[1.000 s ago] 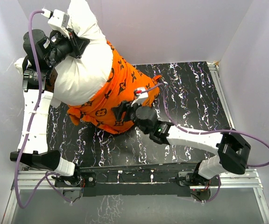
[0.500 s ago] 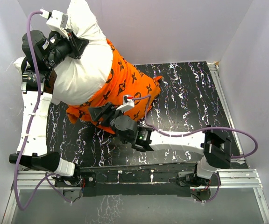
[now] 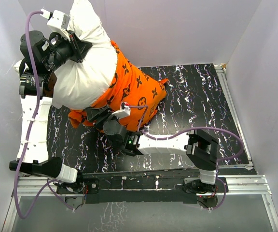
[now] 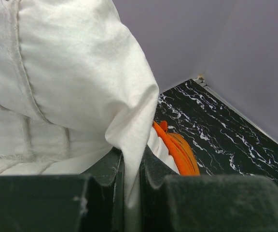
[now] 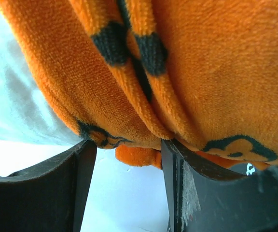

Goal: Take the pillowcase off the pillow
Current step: Remove the pillow from the pillowcase.

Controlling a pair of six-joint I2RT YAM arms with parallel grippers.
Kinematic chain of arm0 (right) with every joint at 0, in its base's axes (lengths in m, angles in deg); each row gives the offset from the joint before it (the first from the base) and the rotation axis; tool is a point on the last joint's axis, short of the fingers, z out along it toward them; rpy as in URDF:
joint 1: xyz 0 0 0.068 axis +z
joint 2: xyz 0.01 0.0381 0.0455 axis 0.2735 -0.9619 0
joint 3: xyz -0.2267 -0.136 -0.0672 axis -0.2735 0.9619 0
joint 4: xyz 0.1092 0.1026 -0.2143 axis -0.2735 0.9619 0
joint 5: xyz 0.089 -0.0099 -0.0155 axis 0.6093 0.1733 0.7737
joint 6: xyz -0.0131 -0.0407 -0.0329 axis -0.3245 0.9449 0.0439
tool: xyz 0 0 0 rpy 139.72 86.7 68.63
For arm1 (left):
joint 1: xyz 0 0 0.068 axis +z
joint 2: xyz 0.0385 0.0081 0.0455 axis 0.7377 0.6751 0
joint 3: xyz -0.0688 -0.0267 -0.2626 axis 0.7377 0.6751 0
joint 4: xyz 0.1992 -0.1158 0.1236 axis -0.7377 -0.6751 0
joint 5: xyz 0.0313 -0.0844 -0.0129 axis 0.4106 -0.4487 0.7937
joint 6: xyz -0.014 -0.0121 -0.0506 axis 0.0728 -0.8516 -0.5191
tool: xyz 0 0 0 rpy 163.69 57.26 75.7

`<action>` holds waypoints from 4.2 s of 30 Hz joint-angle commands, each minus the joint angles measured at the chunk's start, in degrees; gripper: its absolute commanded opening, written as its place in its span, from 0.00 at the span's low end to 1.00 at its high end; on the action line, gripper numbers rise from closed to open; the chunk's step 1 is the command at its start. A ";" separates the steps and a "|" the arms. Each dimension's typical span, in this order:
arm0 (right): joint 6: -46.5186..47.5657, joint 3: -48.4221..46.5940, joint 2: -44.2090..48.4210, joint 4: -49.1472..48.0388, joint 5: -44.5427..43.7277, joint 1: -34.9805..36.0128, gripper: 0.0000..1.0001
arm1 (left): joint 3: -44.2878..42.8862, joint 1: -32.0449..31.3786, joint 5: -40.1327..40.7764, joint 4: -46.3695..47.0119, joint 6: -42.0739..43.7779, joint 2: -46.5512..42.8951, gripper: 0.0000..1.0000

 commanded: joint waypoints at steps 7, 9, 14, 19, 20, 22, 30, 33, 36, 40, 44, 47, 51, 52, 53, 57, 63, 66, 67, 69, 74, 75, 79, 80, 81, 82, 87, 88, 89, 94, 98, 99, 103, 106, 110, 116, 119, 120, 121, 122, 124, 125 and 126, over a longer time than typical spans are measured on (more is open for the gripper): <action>-5.37 2.61 2.88 0.26 -9.61 -1.76 0.52 | -6.98 -0.98 -8.61 1.84 -2.00 -3.73 0.00; -4.40 4.38 4.01 0.85 -10.95 -1.93 0.52 | -7.04 -0.99 -8.84 1.70 -1.66 -3.73 0.00; -5.79 9.41 8.29 3.10 -14.19 -3.71 0.53 | -7.87 -0.99 -8.45 3.45 0.61 -5.74 0.00; -9.49 13.52 10.87 7.92 -15.74 -6.23 0.49 | -9.36 -0.99 -7.56 4.18 2.06 -6.13 0.00; -9.36 13.70 10.87 8.46 -16.06 -6.39 0.48 | -9.39 -0.99 -7.65 4.15 2.12 -6.25 0.00; -7.86 12.93 10.20 9.14 -16.14 -6.63 0.46 | -9.41 -0.94 -7.97 4.02 1.73 -6.33 0.00; -0.95 8.58 6.64 12.07 -15.92 -7.29 0.39 | -13.18 -0.99 -9.23 2.68 -1.52 -4.69 0.00; -0.72 9.64 6.63 15.04 -17.14 -7.85 0.24 | -15.33 -0.98 -8.92 3.08 -1.05 -4.26 0.00; -6.27 13.80 7.82 21.48 -18.09 -9.41 0.16 | -17.16 -0.97 -7.33 3.75 1.67 -4.25 0.00; -14.71 19.66 9.62 28.49 -17.87 -11.15 0.11 | -18.91 -0.97 -6.21 5.32 4.20 -4.25 0.00; -22.59 22.18 9.45 37.99 -18.09 -12.26 0.08 | -21.94 -0.98 -4.66 6.61 5.20 -2.85 0.00; -31.43 25.47 9.67 45.00 -17.46 -13.35 0.08 | -23.92 -0.99 -3.48 6.94 6.66 -2.00 0.00; -35.12 31.21 11.37 46.48 -17.13 -14.55 0.08 | -24.02 -0.98 -2.80 8.31 7.63 -2.17 0.00; -35.49 32.19 11.91 46.52 -17.11 -14.93 0.08 | -24.02 -0.95 -2.70 8.50 7.57 -2.16 0.00; -35.81 32.99 12.51 46.53 -17.23 -15.31 0.08 | -24.05 -1.03 -2.71 8.53 7.45 -2.18 0.00; -29.76 34.03 15.01 44.56 -19.19 -16.04 0.08 | -23.90 -0.94 -3.11 8.31 7.41 -2.34 0.00; 26.14 39.45 29.63 0.65 1.22 -17.09 0.34 | -17.36 -0.99 -10.38 5.62 10.37 -5.45 0.00; 37.02 37.60 38.59 -3.51 22.32 -19.57 0.49 | -14.28 -0.96 -15.61 2.07 13.82 -7.06 0.00; 39.39 33.28 40.39 -0.25 27.41 -20.13 0.51 | -13.66 -0.99 -16.99 0.69 14.84 -7.34 0.00; 43.88 25.97 42.15 7.95 32.96 -20.46 0.57 | -12.07 -0.99 -19.00 -0.39 15.27 -7.92 0.00; 48.47 11.35 41.06 19.54 39.31 -23.16 0.67 | -10.56 -0.98 -24.24 -2.09 14.82 -7.86 0.00; 48.52 8.64 40.16 20.72 39.86 -24.02 0.67 | -10.64 -0.94 -25.07 -2.58 14.55 -7.69 0.00; 48.21 -2.99 33.85 25.77 41.91 -27.46 0.67 | -10.98 -0.97 -27.63 -4.65 14.28 -7.35 0.00; 47.90 -5.92 31.83 27.39 42.54 -28.37 0.67 | -11.00 -0.98 -27.89 -4.76 14.25 -7.29 0.00; 47.40 -9.51 29.37 29.82 42.92 -29.06 0.66 | -11.08 -0.97 -27.88 -4.77 14.24 -7.31 0.00; 46.81 -12.86 26.28 32.08 43.10 -29.75 0.66 | -11.22 -0.99 -27.85 -4.77 14.26 -7.29 0.00; 44.48 -19.50 20.14 39.50 42.06 -32.02 0.62 | -11.69 -0.93 -27.84 -5.46 14.87 -7.62 0.00; 43.58 -18.74 20.24 39.45 41.99 -32.62 0.61 | -11.48 -0.98 -27.84 -5.36 15.01 -7.86 0.00; 42.55 -17.53 20.55 38.86 41.71 -33.14 0.59 | -11.23 -0.97 -27.84 -5.24 15.06 -8.01 0.00; 41.22 -14.32 21.92 36.90 41.58 -34.84 0.56 | -10.92 -0.94 -28.28 -4.80 14.95 -8.30 0.00; 40.69 -14.25 21.52 37.67 41.85 -35.24 0.55 | -10.88 -0.99 -28.20 -4.23 14.80 -8.34 0.00; 40.44 -13.90 21.41 37.73 41.82 -35.39 0.54 | -10.84 -0.95 -28.20 -4.04 14.86 -8.38 0.00; 40.00 -11.78 21.03 37.79 41.24 -35.66 0.52 | -10.96 -0.94 -28.13 -3.56 15.06 -8.73 0.00; 40.00 -10.67 20.15 38.51 40.60 -35.97 0.49 | -11.80 -0.96 -27.79 -3.69 15.96 -8.61 0.00; 39.63 -8.08 18.92 38.97 41.75 -37.87 0.45 | -13.81 -0.91 -27.18 -4.42 17.60 -8.12 0.00; 37.42 -2.62 17.21 39.13 44.58 -45.84 0.21 | -15.16 -0.90 -26.28 -4.31 18.87 -8.19 0.00; 37.74 -0.29 16.75 39.14 44.35 -48.57 0.10 | -15.80 -0.90 -25.81 -4.17 19.55 -8.17 0.00; 37.75 0.46 16.90 39.14 43.58 -49.25 0.08 | -16.03 -0.86 -25.62 -4.10 19.61 -8.12 0.00; 37.53 1.43 17.01 39.14 42.99 -50.11 0.08 | -16.44 -0.90 -25.44 -4.00 19.73 -8.06 0.00; 37.12 2.51 17.07 39.14 42.64 -51.27 0.08 | -16.83 -0.89 -25.27 -3.87 19.84 -7.97 0.00; 36.17 4.99 17.12 39.14 42.46 -54.01 0.08 | -17.49 -0.90 -24.90 -3.60 19.94 -7.86 0.00; 35.75 6.42 17.15 39.14 42.55 -55.46 0.08 | -17.77 -0.82 -24.68 -3.47 20.08 -7.84 0.00; 35.37 7.96 17.11 39.14 42.55 -56.89 0.08 | -18.06 -0.85 -24.42 -3.41 20.32 -7.86 0.00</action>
